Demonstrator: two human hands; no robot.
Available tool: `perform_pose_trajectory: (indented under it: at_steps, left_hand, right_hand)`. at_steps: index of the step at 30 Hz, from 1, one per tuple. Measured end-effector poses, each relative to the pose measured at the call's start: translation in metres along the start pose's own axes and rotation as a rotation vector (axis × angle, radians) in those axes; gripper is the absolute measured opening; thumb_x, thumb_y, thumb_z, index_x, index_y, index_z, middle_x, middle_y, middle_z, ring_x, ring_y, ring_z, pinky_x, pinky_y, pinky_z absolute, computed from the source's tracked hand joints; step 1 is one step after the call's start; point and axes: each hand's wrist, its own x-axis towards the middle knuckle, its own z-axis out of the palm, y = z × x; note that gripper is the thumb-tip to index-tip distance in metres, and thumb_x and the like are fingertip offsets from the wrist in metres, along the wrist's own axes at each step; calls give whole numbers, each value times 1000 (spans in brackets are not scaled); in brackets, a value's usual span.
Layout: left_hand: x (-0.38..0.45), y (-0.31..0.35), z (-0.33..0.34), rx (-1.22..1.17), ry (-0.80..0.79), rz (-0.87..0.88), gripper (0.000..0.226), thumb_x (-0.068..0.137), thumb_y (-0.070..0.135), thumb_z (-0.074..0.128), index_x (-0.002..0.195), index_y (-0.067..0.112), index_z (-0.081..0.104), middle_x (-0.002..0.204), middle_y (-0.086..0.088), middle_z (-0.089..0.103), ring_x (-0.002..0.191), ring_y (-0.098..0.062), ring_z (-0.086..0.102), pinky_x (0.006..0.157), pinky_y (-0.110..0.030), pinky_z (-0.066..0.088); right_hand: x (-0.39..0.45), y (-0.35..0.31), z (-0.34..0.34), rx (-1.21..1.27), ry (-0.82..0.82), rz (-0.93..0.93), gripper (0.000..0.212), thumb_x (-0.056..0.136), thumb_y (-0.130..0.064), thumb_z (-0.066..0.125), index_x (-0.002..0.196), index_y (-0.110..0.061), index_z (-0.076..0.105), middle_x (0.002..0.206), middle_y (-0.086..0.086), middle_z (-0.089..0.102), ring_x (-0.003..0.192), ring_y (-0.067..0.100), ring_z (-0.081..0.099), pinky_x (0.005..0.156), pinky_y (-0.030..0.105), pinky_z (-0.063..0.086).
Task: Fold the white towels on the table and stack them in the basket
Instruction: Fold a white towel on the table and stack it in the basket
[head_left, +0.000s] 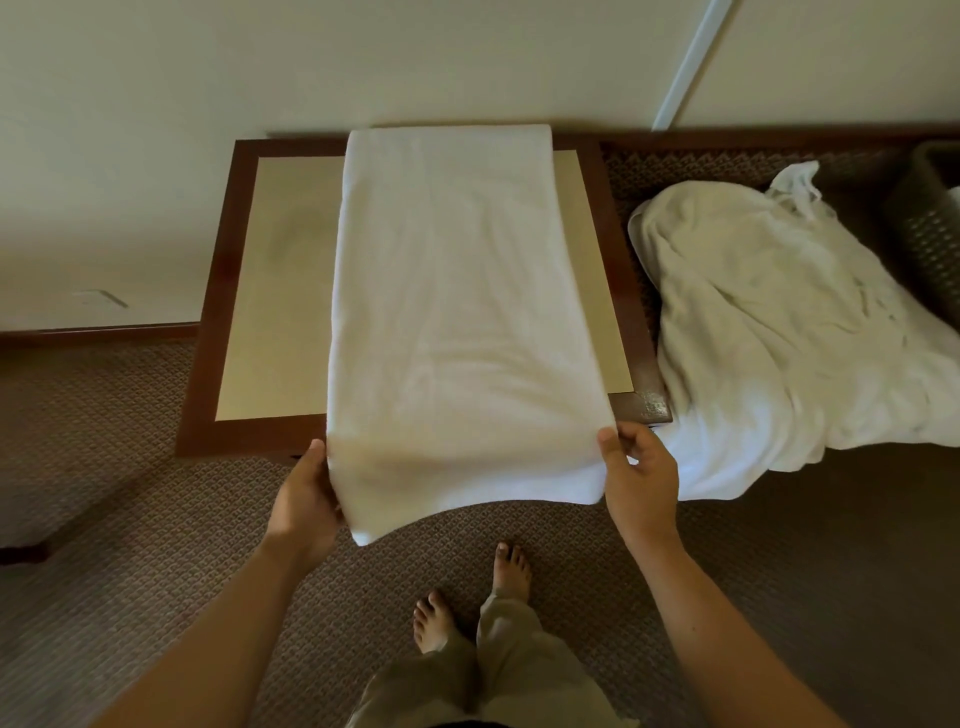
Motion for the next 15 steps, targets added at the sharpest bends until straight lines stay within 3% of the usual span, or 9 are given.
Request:
perform_pose_trajectory:
  at_steps: [4, 7, 10, 13, 15]
  left_hand:
    - [-2, -6, -2, 89, 53, -14, 39, 106, 44, 50, 130, 18, 66, 124, -6, 72, 116, -26, 65, 101, -52, 51]
    - [-6, -4, 3, 229, 177, 90, 26, 109, 35, 46, 120, 19, 64, 114, -3, 69, 109, -23, 65, 100, -51, 51]
    - [-3, -4, 6, 468, 278, 202, 25, 108, 35, 46, 93, 29, 65, 105, -2, 69, 107, -27, 64, 102, -55, 50]
    - [-3, -9, 7, 417, 237, 219, 17, 101, 17, 51, 93, 20, 66, 99, -6, 66, 100, -29, 61, 95, -49, 52]
    - [-8, -12, 8, 420, 179, 225, 12, 99, 16, 56, 96, 20, 67, 100, -5, 67, 98, -26, 60, 87, -44, 50]
  right_hand:
    - [9, 8, 6, -85, -111, 156, 18, 103, -30, 60, 102, -14, 68, 91, 1, 70, 87, 18, 65, 75, 35, 48]
    - [13, 12, 9, -107, -136, 159, 22, 103, -30, 59, 92, -12, 65, 86, 14, 66, 77, 22, 58, 69, 34, 43]
    - [17, 16, 9, -143, -128, 151, 13, 102, -30, 59, 97, -20, 64, 89, 0, 68, 86, 21, 63, 71, 33, 45]
    - [19, 21, 10, -107, -79, 194, 13, 102, -28, 60, 110, -17, 62, 101, -4, 65, 99, 19, 62, 76, 29, 43]
    - [16, 20, 12, -19, -78, 194, 15, 101, -18, 60, 115, -16, 58, 109, -4, 64, 101, 12, 63, 75, 25, 42]
